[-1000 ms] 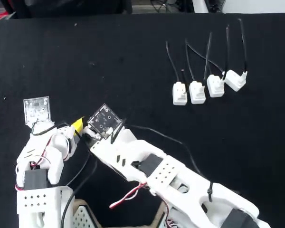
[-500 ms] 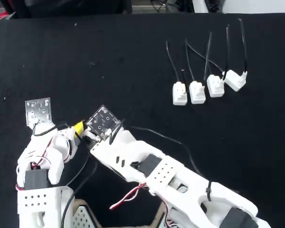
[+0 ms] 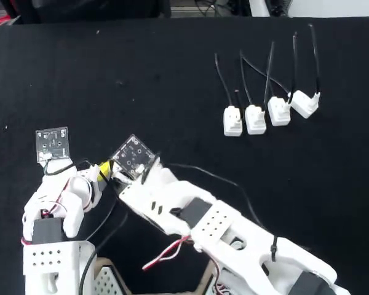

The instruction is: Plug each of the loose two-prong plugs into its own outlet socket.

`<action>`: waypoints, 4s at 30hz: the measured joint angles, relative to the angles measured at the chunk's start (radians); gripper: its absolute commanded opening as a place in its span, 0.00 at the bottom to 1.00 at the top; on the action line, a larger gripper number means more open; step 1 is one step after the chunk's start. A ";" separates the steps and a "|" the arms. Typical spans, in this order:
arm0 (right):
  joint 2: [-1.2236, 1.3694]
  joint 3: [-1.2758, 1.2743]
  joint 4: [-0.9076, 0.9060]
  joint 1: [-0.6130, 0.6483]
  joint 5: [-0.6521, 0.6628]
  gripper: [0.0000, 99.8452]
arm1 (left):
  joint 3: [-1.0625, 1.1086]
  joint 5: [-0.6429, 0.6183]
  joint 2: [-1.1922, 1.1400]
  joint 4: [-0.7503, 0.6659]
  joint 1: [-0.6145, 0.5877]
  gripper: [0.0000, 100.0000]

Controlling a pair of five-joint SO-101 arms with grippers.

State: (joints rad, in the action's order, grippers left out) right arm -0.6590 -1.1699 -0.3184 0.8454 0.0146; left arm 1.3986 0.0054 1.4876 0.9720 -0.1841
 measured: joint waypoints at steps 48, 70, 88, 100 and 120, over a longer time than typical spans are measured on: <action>1.352 1.918 -1.313 -0.123 0.772 0.01 | 0.081 0.362 -0.002 0.195 -0.282 0.29; 1.479 2.044 -1.329 -0.109 0.819 0.01 | 0.081 0.362 -0.002 0.195 -0.282 0.29; 1.513 2.056 -1.352 -0.109 0.779 0.01 | 0.081 0.362 -0.002 0.195 -0.282 0.29; 1.559 2.099 -1.358 -0.109 0.641 0.01 | 0.081 0.362 -0.002 0.195 -0.282 0.29; 1.643 2.162 -1.393 -0.109 0.575 0.01 | 0.081 0.362 0.002 0.195 -0.282 0.29</action>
State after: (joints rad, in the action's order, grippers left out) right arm 0.9843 0.9920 -1.7116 0.7365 0.5900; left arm 1.4799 0.3675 1.4891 1.1669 -0.4664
